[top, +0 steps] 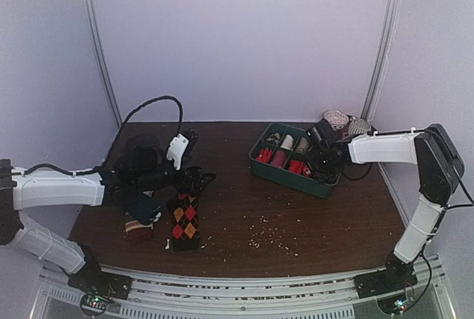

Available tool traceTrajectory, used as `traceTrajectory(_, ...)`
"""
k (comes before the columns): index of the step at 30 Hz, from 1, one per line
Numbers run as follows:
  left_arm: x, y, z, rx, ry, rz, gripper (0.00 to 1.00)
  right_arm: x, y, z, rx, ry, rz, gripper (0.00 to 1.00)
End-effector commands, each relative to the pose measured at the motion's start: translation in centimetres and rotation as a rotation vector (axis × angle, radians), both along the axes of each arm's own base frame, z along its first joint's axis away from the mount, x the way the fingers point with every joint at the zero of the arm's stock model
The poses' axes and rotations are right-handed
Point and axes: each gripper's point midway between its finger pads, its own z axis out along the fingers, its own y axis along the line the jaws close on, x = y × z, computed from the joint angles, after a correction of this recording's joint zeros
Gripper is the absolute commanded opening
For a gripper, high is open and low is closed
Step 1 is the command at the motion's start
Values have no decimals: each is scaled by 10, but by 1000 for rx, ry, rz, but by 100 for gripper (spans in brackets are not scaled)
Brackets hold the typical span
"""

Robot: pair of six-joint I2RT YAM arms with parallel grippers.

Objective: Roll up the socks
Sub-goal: Place a pair of socks in the storage box.

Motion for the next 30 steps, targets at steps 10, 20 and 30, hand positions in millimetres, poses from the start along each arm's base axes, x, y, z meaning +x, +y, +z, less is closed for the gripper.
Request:
traceTrajectory(10,0,-3,21,-27,-56,-24,98,-35,-36,-64,-82,429,-26,0)
traceTrajectory(20,0,-6,15,-17,-43,-39,98,-63,-46,-114,-75,532,-32,14)
traceTrajectory(30,1,-7,13,-5,-41,-38,98,-48,-46,-96,-96,527,26,46)
